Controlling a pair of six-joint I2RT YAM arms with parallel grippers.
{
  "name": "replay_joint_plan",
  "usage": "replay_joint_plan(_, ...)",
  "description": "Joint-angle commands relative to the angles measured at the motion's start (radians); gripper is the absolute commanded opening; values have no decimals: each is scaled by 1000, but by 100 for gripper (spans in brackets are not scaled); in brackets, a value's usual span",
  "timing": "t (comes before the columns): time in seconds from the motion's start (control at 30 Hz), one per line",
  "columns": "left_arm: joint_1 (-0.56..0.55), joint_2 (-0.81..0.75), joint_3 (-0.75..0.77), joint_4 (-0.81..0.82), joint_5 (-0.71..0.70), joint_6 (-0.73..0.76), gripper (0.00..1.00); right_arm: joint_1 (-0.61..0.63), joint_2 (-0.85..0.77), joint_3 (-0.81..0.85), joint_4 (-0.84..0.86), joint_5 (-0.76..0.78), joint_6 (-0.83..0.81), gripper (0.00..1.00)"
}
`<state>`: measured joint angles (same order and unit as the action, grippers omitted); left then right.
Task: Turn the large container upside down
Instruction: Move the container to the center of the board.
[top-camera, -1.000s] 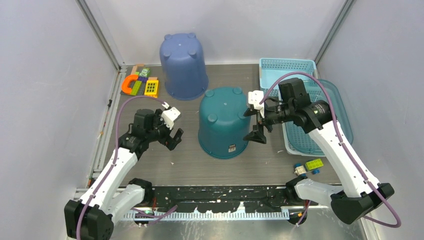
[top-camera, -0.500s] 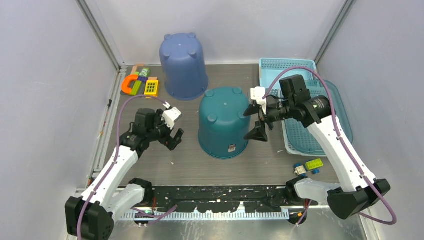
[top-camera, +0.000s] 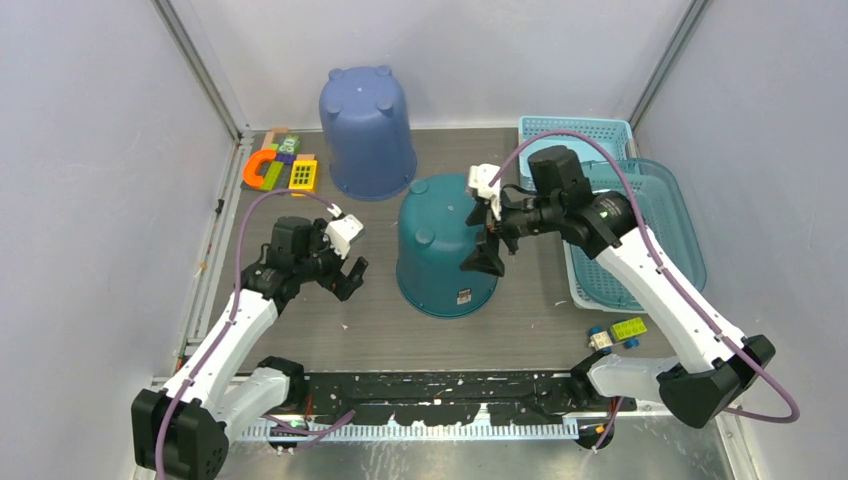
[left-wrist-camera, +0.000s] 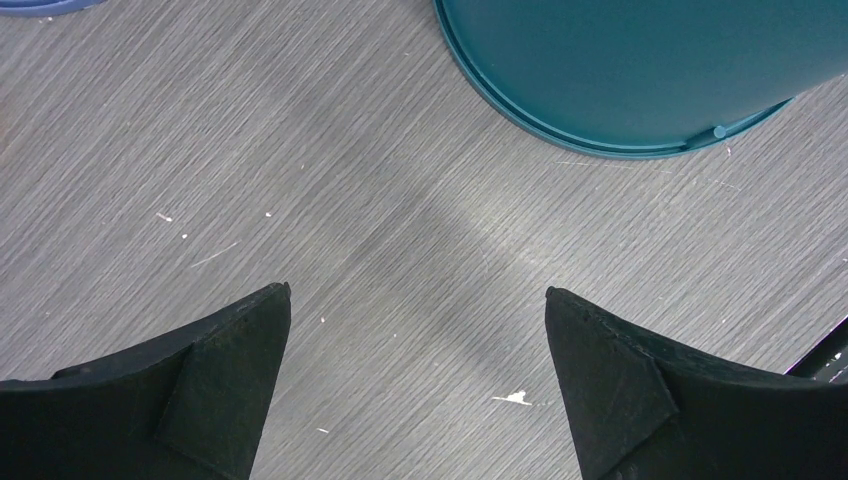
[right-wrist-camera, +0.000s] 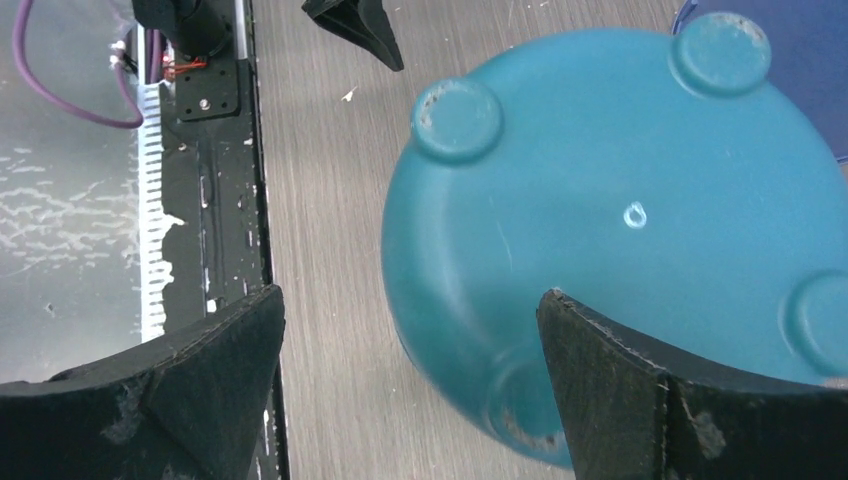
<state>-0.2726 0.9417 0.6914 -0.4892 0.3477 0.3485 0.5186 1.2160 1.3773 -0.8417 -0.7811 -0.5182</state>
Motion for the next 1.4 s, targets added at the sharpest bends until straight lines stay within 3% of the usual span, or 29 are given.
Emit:
replay_joint_plan(0.0,6,-7,7,40,9,15,100,85,32,46,112,189,81,100)
replay_joint_plan(0.33,7,-3,0,44,-6,24,100,197,61,-69,188,470,-45,100)
replay_joint_plan(0.83,9,-23,-16,52,-9,41,100,212,80,-159,224,643,-141,100)
replay_joint_plan(1.23,9,-6,-19,57,-17,45,100,211,150,-188,347,812,-96,100)
replay_joint_plan(1.37,9,-5,-15,64,-20,31,100,182,155,-213,415,799,-37,100)
